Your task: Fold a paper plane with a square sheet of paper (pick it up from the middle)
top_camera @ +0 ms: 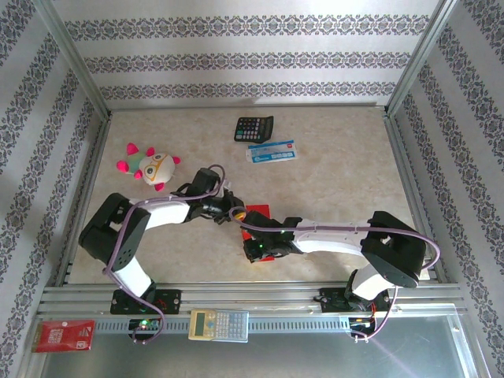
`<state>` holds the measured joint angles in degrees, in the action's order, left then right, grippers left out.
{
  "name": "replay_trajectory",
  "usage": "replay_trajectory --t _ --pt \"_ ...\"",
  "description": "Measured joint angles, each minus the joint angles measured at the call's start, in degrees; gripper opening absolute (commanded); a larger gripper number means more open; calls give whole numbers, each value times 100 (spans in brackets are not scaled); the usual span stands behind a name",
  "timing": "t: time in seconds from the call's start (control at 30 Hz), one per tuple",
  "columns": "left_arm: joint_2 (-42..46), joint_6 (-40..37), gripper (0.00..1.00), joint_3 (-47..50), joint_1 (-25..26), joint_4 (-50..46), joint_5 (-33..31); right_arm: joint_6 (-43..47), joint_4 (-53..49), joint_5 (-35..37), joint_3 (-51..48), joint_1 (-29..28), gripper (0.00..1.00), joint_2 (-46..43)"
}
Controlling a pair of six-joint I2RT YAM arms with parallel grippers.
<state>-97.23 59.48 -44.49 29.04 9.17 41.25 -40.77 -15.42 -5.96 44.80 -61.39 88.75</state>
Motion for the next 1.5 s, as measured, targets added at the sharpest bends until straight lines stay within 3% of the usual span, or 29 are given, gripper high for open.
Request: replay_trajectory --t 0.27,0.63,0.77,1.1,1.5 --pt "-881 -245 13 -496 101 -125 76 0 138 4 -35 0 22 -111" --pt "-1051 -787 11 -719 101 -492 155 175 197 -87 -155 129 29 -334" --pt "-1054 -874 11 -719 101 -520 157 262 197 -122 -199 197 24 -435" --pt "-1073 -981 10 -739 101 -544 170 455 192 -227 -219 356 1 -435" --pt "-1182 -1220 9 -885 101 -682 245 540 107 -621 -223 1003 0 -564"
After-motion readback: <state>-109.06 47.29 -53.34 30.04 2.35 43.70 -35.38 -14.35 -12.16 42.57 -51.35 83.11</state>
